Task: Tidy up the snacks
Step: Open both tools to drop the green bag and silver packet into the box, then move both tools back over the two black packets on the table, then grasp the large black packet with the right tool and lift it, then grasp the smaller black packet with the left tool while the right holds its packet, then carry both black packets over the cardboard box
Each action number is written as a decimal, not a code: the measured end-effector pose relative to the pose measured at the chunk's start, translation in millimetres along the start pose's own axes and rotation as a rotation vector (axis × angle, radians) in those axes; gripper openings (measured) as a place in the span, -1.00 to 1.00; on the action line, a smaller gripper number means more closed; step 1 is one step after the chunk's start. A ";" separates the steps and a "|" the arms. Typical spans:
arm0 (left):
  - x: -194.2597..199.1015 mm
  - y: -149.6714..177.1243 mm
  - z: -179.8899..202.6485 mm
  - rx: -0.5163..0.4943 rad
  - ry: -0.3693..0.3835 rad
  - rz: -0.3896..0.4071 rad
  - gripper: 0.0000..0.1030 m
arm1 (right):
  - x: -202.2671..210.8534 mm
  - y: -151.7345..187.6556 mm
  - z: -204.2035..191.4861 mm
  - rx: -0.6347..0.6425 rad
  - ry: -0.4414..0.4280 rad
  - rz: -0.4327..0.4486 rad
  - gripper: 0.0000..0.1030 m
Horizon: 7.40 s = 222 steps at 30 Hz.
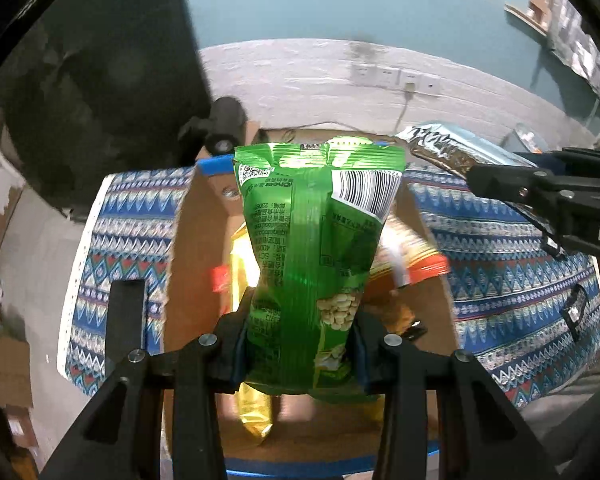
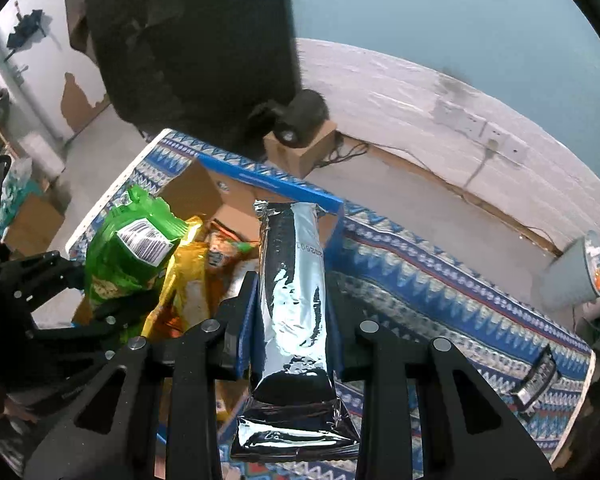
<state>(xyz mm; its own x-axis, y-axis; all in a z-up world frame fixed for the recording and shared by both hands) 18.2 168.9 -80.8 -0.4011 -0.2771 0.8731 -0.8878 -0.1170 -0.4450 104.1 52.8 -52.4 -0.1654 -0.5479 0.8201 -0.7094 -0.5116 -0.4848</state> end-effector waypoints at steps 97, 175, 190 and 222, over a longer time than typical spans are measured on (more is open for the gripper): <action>-10.4 11.7 324.5 -0.573 0.145 -0.010 0.52 | 142.5 315.3 286.9 -0.889 0.400 -0.116 0.51; -55.8 -66.6 525.0 -0.502 0.306 -0.072 0.75 | 138.3 251.8 385.8 -0.405 0.405 -0.273 0.22; -68.9 -49.4 555.6 -0.575 0.294 -0.044 0.79 | 136.0 266.5 411.9 -0.509 0.377 -0.243 0.22; -27.2 -34.5 461.1 -0.624 0.250 0.044 0.11 | 143.9 242.3 362.9 -0.401 0.370 -0.212 0.22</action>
<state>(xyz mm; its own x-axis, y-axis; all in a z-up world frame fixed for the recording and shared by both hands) 163.7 -259.3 -180.9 -0.4136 -0.0310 0.9099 -0.8033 0.4829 -0.3486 157.0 -390.3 -162.3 -0.1689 -0.1560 0.9732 -0.9451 -0.2547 -0.2048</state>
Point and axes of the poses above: each gripper's, at about its wrist camera, not at the fingertips, and x roughly against the way its jaws point, z to its right, y to its underside, the point moved 1 cm from there along -x, roughly the way its jaws point, and after that the axes turned 12 degrees about -y, right-handed, at the moved point
